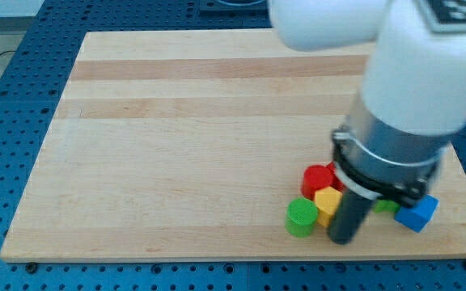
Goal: Move yellow hexagon diagonally above to the green circle
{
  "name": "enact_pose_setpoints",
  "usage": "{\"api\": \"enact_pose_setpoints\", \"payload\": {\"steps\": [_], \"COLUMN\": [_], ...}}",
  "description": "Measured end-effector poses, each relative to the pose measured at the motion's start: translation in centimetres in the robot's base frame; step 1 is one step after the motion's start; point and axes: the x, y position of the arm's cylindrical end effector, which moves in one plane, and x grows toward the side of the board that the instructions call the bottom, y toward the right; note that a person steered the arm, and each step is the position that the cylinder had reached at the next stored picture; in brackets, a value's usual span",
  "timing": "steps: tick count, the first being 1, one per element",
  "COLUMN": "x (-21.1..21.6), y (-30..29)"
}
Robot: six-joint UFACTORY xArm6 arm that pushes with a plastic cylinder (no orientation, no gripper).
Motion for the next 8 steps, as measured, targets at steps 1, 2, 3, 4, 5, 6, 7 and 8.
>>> {"api": "enact_pose_setpoints", "payload": {"steps": [1,2,3,4,5,6,7,8], "x": [-0.4,2.2,1.8,-0.9,-4.5,-8.4,-10.7,-10.8], "y": [-1.3,0.5,1.8,1.2,-1.3,-6.0,-12.5,-14.9]}}
